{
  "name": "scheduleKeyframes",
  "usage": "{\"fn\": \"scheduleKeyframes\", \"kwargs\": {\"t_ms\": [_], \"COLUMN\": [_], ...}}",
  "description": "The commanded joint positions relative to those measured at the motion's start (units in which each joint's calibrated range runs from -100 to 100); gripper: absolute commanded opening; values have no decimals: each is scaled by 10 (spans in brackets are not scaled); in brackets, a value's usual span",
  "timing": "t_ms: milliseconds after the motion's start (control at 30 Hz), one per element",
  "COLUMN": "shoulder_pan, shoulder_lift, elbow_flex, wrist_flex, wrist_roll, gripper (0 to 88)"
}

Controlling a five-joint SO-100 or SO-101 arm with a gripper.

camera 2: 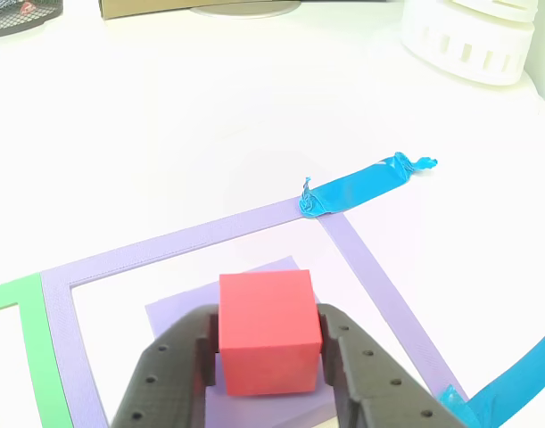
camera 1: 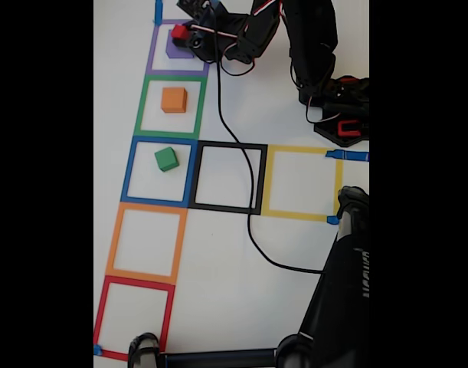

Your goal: Tower of hanoi

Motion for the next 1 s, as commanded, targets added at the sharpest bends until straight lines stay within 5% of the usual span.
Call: {"fn": "scheduleKeyframes", "kwargs": {"t_ms": [0, 967], "shoulder_pan": [-1, -7], "shoulder_lift": [-1, -90], "elbow_flex": [-16, 18], "wrist_flex": [-21, 14], "wrist_roll": [5, 5], "gripper": [46, 148]}}
